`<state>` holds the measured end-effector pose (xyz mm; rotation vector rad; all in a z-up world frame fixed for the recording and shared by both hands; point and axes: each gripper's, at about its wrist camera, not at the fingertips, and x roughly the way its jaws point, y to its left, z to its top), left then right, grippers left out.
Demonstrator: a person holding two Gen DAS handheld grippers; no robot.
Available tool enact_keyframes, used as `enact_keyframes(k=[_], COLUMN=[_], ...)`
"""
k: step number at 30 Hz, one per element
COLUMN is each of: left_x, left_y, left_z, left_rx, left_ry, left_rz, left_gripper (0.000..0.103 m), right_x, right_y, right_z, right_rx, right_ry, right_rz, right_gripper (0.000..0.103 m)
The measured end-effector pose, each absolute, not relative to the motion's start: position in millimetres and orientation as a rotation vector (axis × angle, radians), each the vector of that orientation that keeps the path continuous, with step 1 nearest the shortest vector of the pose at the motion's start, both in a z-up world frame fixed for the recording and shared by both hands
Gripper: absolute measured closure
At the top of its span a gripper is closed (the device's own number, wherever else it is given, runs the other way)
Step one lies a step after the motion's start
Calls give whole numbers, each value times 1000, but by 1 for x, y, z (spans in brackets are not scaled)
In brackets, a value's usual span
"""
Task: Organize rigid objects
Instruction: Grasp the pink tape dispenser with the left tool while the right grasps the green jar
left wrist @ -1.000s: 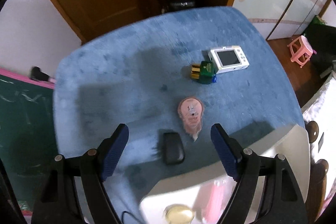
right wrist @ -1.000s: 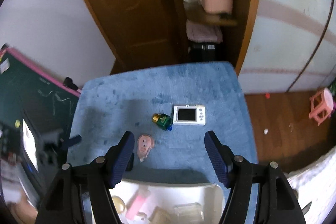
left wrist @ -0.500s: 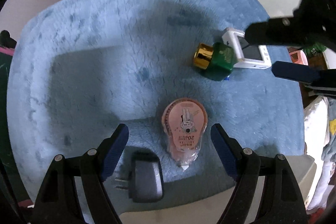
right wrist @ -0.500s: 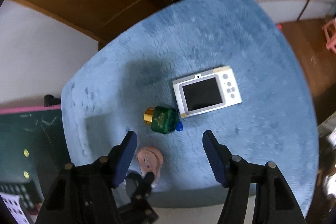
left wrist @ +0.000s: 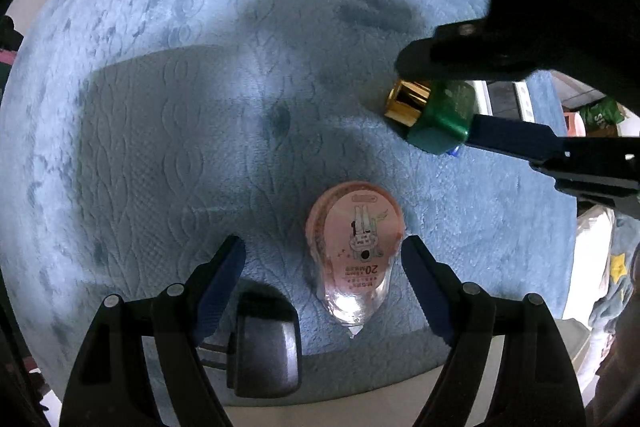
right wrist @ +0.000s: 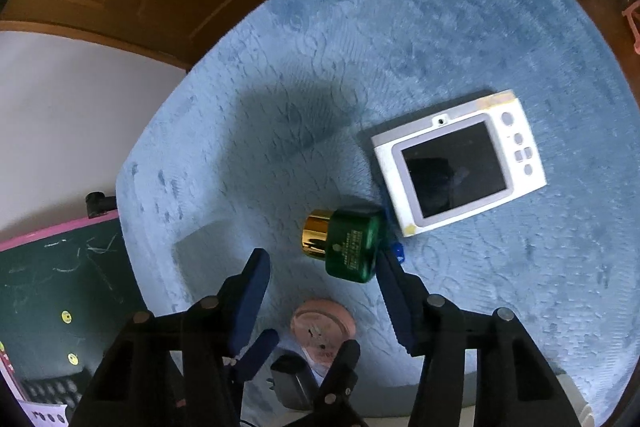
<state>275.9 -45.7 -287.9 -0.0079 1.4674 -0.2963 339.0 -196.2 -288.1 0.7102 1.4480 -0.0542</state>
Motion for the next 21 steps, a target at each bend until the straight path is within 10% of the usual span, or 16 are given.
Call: enact_keyframes(k=[21], left_x=[279], left_y=[-66], left_z=[-303], left_rx=[80], left_ry=[1464], left_rz=[-250], left_gripper=[29], right_x=[377], right_y=[-162], right_z=[-307], right_rx=[495], right_ry=[1626], right_rz=[-96], right_gripper=[55])
